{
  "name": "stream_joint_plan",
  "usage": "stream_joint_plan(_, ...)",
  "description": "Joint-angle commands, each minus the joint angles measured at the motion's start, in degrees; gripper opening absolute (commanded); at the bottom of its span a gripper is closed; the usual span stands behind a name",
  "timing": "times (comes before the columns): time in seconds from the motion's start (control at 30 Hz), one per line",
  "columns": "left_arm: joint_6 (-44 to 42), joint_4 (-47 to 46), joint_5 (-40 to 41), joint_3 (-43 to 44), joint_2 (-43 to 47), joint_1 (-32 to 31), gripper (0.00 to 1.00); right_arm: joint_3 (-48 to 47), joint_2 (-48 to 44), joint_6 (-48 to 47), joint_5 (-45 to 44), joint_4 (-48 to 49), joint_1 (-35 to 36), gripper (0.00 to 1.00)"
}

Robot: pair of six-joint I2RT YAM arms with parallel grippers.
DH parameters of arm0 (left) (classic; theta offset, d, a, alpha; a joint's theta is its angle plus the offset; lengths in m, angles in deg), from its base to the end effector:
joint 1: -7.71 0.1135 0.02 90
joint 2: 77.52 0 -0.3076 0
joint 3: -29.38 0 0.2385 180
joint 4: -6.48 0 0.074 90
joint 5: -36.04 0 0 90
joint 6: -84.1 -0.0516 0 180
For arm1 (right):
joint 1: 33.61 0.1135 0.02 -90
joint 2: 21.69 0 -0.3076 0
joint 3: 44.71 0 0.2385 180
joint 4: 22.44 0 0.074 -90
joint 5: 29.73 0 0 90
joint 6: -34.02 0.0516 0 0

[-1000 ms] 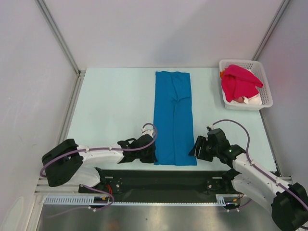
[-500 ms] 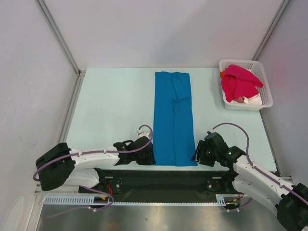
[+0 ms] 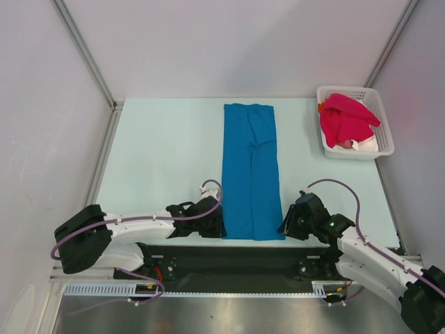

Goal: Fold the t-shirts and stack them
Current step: Fold the tshirt

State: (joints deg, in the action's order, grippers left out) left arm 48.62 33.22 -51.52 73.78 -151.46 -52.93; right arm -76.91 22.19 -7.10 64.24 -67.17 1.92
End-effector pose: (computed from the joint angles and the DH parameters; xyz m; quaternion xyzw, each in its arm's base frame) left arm 0.1059 -0.1838 0.1871 0.0449 0.9558 -0.2339 0.1727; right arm 0.0803 0.0618 0.1739 0.1013 0.9514 0.2186 0.1916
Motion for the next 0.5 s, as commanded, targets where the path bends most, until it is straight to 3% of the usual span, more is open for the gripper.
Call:
stream_joint_plan(0.0,-0.56,2.07,0.9,0.23,-2.27,-0.35,0.37,1.89,-0.2,0.77,0.16,0.09,0.5,0.39)
stream_joint_plan(0.2,-0.56,1.2,0.2,0.15,-2.97,-0.35,0.18,2.69,-2.04,2.18,-0.01,-0.87,1.03,0.29)
stream_joint_plan(0.33,-0.3,1.11,-0.24,-0.03,-2.18,-0.35,0.02,3.12,-3.01,3.32,0.25,-1.66,1.73,0.09)
stream_joint_plan(0.37,-0.21,1.11,-0.41,-0.2,-1.75,-0.44,0.0,3.13,-3.36,3.58,-0.01,-2.01,2.09,0.0)
stream_joint_plan(0.47,0.58,1.11,-0.94,-0.91,0.1,-0.7,0.0,2.51,-6.43,5.51,-1.5,-4.73,3.57,0.0)
